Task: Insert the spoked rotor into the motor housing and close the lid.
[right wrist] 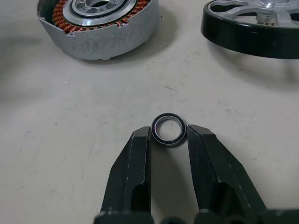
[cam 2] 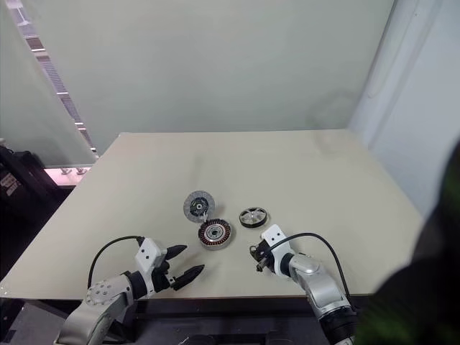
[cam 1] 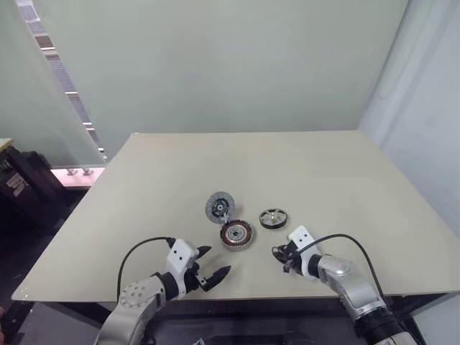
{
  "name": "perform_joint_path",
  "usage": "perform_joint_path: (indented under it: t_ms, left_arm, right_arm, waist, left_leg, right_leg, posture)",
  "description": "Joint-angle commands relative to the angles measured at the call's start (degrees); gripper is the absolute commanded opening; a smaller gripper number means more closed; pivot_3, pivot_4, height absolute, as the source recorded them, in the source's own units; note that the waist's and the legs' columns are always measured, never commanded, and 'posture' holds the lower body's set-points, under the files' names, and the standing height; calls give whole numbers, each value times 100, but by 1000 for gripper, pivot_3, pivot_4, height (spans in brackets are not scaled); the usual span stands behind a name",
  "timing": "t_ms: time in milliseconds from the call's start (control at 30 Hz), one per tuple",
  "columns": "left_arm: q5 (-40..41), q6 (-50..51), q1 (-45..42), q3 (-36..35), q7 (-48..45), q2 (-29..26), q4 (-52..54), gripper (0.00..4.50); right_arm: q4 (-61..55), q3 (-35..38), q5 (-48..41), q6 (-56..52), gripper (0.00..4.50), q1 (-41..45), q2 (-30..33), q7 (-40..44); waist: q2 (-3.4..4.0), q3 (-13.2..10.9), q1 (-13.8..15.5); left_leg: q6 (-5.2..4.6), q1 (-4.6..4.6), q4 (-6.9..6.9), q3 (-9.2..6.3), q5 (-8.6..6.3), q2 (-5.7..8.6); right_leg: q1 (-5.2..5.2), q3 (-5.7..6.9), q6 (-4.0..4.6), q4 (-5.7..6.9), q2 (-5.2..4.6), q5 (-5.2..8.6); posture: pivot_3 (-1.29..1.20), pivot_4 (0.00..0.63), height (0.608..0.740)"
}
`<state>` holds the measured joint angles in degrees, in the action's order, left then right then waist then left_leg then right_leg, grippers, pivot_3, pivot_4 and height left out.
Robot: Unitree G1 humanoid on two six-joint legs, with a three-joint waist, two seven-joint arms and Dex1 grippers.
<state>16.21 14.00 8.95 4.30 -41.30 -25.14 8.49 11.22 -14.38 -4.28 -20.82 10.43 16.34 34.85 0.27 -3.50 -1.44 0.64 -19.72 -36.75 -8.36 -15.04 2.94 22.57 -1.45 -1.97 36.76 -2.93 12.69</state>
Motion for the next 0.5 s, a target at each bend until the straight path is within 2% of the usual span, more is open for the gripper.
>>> perform_joint_path:
  t_ms: [33, 300, 500]
  left_arm:
    - [15, -121, -81, -135, 30, -7, 23, 4500]
    - [174, -163, -148, -552, 128, 2, -93, 4500]
    - [140, -203, -132, -702, 166, 21, -88, 4500]
  right_arm:
    - [-569, 258, -202, -88, 802, 128, -21, -1]
    - [-1273, 174, -376, -868, 802, 601, -217, -7]
    - [-1185, -74, -278, -1256, 802, 1148, -550, -125]
  waist:
    - [0, 0, 0]
    - [0, 0, -5]
    - [1, 0, -6]
  left_leg:
    - [0, 0, 0, 0, 0, 0]
    - [0, 0, 0, 0, 0, -6]
    - [1, -1, 4, 0, 0, -4]
  right_leg:
    - [0, 0, -1, 0, 0, -1]
    - [4, 1, -6, 2, 3, -4]
    - [7, 1, -9, 1, 3, -5]
  posture:
    - [0, 0, 740]
    - [0, 0, 740]
    - [0, 0, 740]
